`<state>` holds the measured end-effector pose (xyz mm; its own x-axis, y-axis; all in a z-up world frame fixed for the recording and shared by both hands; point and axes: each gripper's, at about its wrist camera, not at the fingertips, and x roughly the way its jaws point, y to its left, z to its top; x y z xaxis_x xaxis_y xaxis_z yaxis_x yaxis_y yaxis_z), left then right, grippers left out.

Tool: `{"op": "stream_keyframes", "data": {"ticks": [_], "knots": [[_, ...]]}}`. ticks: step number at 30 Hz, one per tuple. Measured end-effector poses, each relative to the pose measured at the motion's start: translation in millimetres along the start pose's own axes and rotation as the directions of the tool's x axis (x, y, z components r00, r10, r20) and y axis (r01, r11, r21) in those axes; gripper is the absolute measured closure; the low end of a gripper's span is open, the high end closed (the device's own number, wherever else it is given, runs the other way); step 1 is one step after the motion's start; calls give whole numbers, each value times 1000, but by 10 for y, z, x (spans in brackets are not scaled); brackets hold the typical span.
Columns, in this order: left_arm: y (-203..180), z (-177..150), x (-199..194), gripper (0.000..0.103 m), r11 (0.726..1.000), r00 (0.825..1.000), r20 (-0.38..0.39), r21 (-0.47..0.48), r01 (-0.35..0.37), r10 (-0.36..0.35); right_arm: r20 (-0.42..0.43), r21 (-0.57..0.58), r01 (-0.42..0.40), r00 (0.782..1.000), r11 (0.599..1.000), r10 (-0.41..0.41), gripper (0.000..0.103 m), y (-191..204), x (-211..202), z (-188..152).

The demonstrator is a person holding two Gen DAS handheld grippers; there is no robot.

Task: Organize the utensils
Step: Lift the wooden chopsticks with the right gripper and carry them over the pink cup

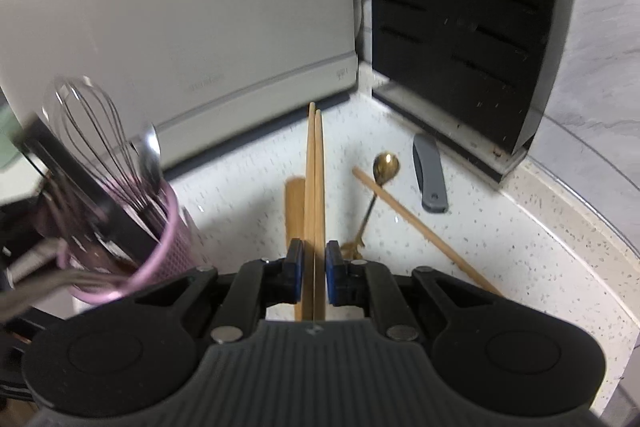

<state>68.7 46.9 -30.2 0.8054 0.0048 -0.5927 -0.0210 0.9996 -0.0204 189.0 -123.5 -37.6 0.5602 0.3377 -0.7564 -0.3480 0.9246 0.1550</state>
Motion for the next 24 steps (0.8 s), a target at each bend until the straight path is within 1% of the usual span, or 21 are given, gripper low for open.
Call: {"op": "stream_keyframes", "data": {"ticks": [4,7,12,14,18,20,23,24], "knots": [[6,1,-1,10,1000,1000,0,0,0,0,101,57,-50,994,997,44,95,-47,-182,31],[5,5,2,10,1000,1000,0,0,1,-1,183,93,-88,981,992,69,95,-49,-291,57],[-3,10,7,10,1000,1000,0,1,3,-3,306,119,-106,950,987,65,95,-20,-422,63],[-8,5,0,10,1000,1000,-1,3,7,-7,357,139,-119,932,983,63,95,-32,-475,61],[-11,-1,-17,10,1000,1000,-3,11,18,-18,464,175,-132,885,976,37,95,-44,-607,39],[-4,-5,-27,10,1000,1000,-3,14,23,-22,499,193,-144,866,971,29,95,-49,-649,31],[12,18,-30,10,999,999,-4,20,35,-35,561,204,-173,827,964,30,95,-49,-692,11],[9,16,-38,10,999,999,-5,25,40,-40,572,207,-173,820,963,24,95,-42,-700,13]]}}
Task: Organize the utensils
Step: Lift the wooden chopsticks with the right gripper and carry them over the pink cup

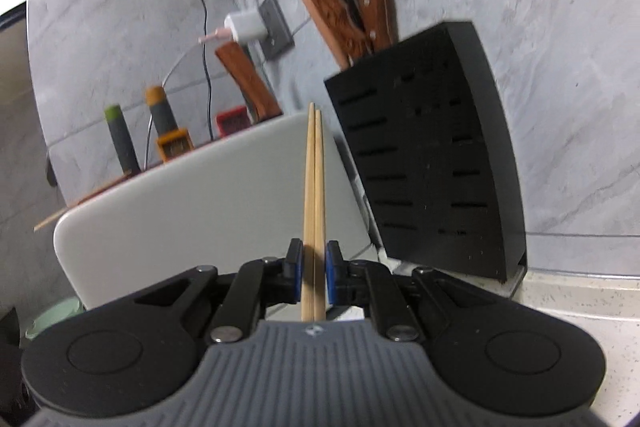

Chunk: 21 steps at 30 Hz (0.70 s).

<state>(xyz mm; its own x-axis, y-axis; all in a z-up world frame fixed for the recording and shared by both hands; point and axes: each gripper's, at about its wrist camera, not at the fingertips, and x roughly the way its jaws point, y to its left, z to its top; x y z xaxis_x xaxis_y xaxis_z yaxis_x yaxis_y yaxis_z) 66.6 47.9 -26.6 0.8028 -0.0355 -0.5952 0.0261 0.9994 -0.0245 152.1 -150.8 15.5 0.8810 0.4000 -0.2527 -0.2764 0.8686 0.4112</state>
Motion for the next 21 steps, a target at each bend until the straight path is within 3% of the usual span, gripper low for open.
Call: {"op": "stream_keyframes", "data": {"ticks": [9,21], "knots": [[-76,-21,-23,10,998,999,-3,35,45,-45,83,23,-89,993,996,87,95,55,-17,-6],[-96,-25,-21,10,998,999,-3,39,48,-48,41,24,-196,980,980,195,95,45,208,-137]]}}
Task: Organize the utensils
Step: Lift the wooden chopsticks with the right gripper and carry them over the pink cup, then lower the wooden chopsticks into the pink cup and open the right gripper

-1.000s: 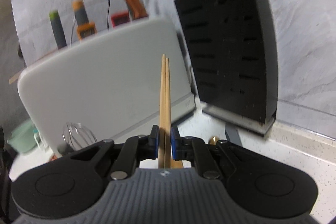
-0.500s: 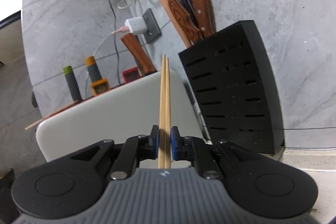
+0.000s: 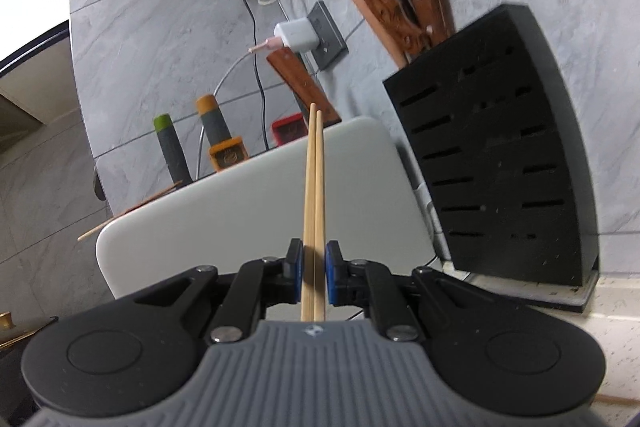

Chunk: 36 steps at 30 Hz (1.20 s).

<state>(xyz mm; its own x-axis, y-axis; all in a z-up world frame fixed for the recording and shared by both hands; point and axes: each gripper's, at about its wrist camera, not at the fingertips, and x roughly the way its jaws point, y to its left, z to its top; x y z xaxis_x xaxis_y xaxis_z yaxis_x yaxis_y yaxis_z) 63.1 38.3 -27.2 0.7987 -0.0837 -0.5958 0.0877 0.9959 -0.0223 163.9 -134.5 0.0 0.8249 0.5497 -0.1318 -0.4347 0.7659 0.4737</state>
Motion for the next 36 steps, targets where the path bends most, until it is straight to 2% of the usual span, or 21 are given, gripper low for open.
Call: {"op": "stream_keyframes", "data": {"ticks": [6,10,14,21,25,36], "knots": [[5,0,-24,10,1000,1000,-1,-2,3,-3,-47,4,-4,999,1000,4,95,-44,16,-63],[15,3,-25,10,1000,1000,-1,-1,7,-7,-53,6,-19,998,1000,19,95,-55,-131,-16],[38,13,-5,10,1000,1000,-2,-3,10,-10,-67,-18,-85,994,996,84,95,-50,-342,69],[40,16,4,10,1000,1000,-2,-5,5,-5,-145,-149,-183,976,972,162,95,-13,-590,90],[26,22,10,10,1000,1000,-2,-10,1,-1,-198,-213,-203,967,956,161,95,20,-640,33],[12,21,9,10,1000,1000,-2,-12,-2,2,-279,-231,-187,953,955,119,95,6,-493,-122]]}}
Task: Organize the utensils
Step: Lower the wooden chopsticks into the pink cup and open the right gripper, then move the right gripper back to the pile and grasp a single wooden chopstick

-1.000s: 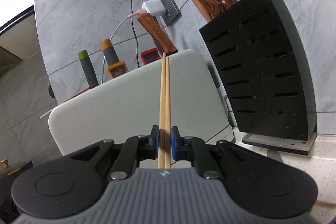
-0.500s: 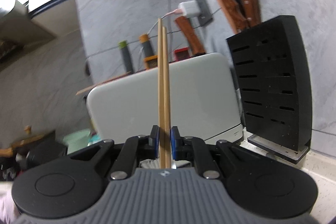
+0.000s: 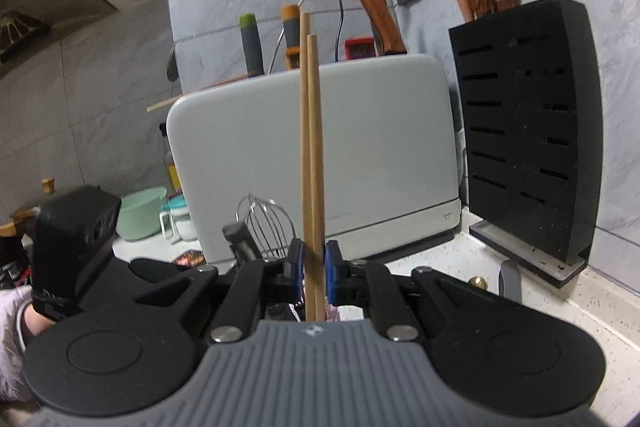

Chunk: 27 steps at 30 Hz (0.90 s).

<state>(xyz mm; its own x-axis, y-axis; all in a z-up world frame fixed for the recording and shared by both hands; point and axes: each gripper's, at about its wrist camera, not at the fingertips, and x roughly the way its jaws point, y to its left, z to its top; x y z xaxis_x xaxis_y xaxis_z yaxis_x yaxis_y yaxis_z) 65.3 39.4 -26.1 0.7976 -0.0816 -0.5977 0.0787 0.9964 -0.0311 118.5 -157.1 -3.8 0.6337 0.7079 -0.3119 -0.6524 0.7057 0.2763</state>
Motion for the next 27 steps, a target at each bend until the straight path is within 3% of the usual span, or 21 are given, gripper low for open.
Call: {"op": "stream_keyframes", "data": {"ticks": [3,12,18,21,27], "knots": [[1,1,2,10,1000,1000,0,0,0,0,-21,-14,12,1000,1000,-12,100,1,51,-38],[10,2,6,10,1000,1000,0,-3,-1,1,-48,13,63,997,998,-62,101,-49,140,-38],[12,2,5,10,1000,1000,1,-2,2,-2,-77,20,49,996,999,-47,94,-51,143,-40],[15,2,3,10,1000,1000,2,-5,2,-2,-68,26,40,997,999,-38,83,-58,96,-25],[75,4,-8,10,999,1000,6,-37,-12,12,-66,12,50,997,999,-49,82,-58,32,-4]]}}
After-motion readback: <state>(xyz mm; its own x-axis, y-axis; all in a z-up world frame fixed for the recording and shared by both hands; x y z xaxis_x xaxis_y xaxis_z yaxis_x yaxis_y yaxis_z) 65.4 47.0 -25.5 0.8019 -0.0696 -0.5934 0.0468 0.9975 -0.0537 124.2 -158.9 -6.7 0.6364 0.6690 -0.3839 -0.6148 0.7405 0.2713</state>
